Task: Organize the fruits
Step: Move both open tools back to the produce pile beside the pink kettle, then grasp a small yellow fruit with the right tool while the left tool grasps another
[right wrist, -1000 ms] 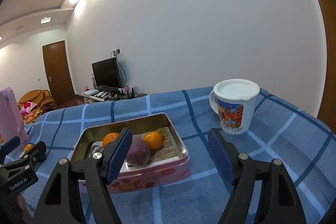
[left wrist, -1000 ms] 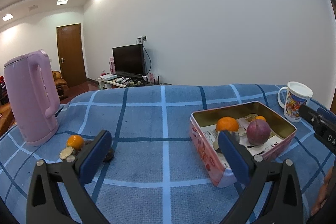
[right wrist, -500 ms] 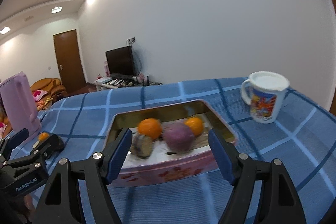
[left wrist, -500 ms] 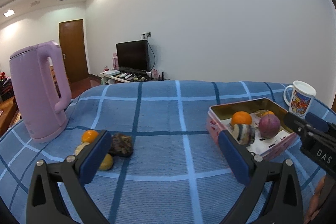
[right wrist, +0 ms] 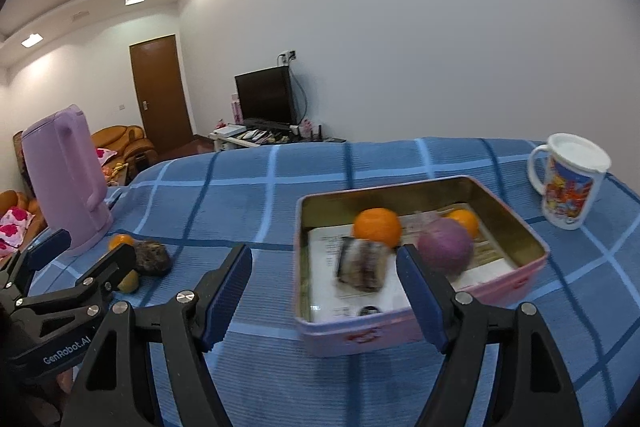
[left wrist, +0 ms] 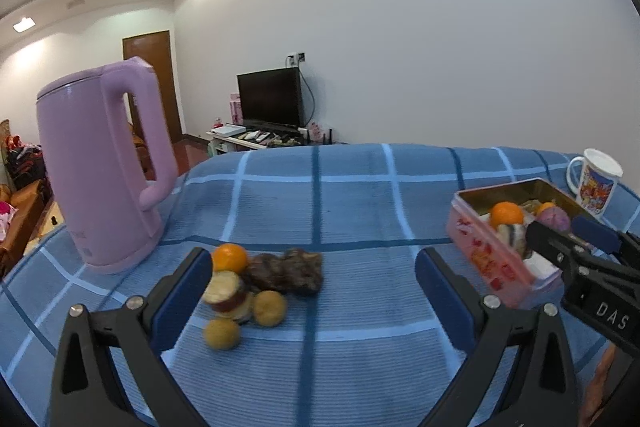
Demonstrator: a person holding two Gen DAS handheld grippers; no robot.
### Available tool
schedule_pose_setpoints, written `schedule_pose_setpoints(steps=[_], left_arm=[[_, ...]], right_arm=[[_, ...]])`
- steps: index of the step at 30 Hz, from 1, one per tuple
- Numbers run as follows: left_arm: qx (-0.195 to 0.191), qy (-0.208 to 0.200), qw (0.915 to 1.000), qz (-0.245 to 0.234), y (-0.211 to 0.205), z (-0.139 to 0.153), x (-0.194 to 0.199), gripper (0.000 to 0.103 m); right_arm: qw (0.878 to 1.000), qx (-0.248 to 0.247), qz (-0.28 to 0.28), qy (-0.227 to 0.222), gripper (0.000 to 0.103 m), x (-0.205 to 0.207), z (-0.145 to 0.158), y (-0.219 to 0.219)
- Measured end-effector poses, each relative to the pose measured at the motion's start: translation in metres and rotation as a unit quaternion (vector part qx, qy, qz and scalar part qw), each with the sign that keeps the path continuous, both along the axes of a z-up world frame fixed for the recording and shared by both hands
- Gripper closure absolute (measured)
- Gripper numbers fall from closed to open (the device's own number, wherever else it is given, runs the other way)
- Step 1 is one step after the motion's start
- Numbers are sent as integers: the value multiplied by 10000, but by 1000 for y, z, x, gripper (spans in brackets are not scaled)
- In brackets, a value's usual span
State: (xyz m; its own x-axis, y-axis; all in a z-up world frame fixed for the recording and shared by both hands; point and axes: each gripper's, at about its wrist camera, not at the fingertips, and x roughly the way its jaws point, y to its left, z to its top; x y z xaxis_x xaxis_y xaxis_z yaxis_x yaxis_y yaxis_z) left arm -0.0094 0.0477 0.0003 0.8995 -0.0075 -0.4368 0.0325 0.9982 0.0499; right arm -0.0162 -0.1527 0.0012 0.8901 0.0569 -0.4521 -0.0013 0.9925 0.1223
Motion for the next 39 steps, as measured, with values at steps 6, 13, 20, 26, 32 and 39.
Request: schedule_pose_setpoints(steps=[6,13,20,26,32,39], left_arm=[[-55,211,9996,179,39,-4,9,0],[-404,470,9957,690,99,-10,17,0],[-460,540,9854,1548,145,-11,22,0],[-496,616,9849,1541,155,-12,22,1],[-319,670,9840,1617,155,-11,24,5],[-511,729,9861,1406,155,-11,24,5]], right_arm=[[9997,23,249,80,27,9,-1,29],[9970,42,674,376,27,28,-7,67],[9884,162,1211,899,27,52,-19,104],[9769,198,1749,1213,50,61,-29,137],[9629,356,2184,1546,57,71,-38,164],[9592,372,2074,1887,56,85,-48,181]])
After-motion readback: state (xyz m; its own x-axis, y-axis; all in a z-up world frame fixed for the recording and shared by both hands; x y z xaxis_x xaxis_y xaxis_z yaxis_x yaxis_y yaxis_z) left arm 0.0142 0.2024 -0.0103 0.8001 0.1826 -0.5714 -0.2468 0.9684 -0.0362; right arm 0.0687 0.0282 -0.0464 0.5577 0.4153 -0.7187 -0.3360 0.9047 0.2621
